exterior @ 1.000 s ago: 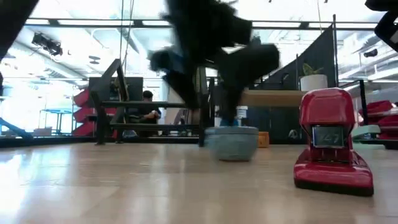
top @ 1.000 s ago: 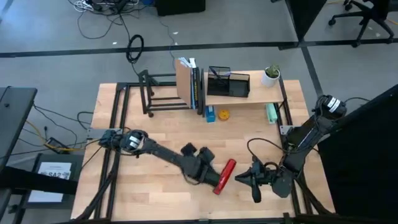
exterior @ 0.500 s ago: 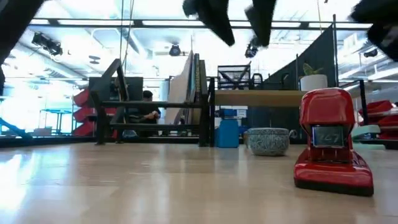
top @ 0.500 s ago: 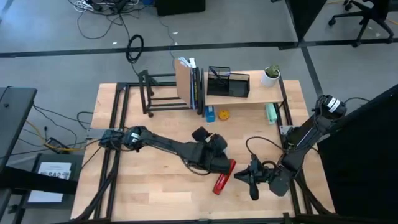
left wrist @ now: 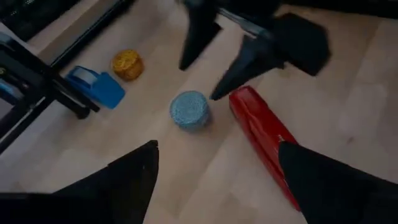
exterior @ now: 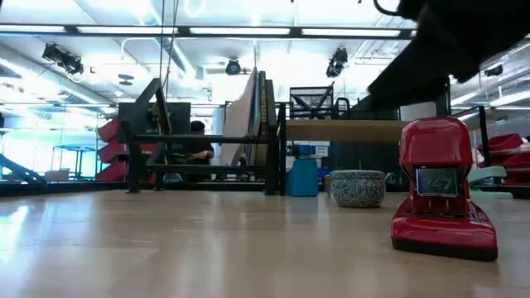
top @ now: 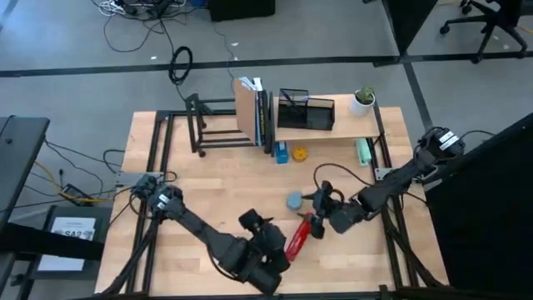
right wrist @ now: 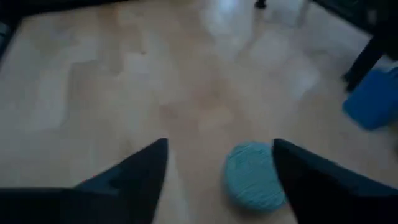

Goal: Stock shelves
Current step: Put the blue scented candle under the shelf

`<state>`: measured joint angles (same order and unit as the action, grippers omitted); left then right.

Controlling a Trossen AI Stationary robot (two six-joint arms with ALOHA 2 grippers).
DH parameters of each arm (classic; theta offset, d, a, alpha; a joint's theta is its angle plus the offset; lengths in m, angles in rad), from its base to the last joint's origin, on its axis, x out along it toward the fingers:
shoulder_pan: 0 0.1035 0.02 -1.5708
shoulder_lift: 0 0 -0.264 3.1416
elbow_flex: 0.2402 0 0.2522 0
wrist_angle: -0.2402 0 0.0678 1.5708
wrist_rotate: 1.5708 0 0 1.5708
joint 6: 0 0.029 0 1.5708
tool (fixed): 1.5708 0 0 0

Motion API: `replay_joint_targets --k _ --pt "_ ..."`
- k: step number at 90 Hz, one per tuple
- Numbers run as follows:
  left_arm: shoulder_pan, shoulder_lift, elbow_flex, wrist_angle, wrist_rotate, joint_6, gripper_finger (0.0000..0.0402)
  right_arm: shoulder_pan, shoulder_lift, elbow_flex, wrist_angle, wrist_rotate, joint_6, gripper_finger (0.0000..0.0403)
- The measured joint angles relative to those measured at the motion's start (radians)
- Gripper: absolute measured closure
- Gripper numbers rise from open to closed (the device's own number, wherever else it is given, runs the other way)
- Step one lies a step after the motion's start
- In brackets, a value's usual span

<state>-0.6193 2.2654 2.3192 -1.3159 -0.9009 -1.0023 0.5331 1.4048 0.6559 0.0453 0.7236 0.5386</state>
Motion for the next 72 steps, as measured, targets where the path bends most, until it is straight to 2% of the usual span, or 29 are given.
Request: replay_joint_targets --k 12,25,52,72 --pt "-0.008 0.000 0.000 0.000 -0.012 0.000 0.0095 -0.059 0.001 0.000 -0.003 -0.025 0.023 0.0033" --pt "-0.009 0.000 0.000 0.000 -0.013 -0.001 0.0095 -0.099 0.065 0.000 0.024 -0.036 0.074 0.0012" --pt "-0.011 0.000 0.000 0.003 -0.018 0.001 0.0095 -0.122 0.285 0.000 0.117 -0.089 0.138 0.0029" --pt "-0.011 0.000 0.000 0.001 -0.018 0.002 0.0095 -0.173 0.319 0.002 0.144 -0.182 0.176 0.0064"
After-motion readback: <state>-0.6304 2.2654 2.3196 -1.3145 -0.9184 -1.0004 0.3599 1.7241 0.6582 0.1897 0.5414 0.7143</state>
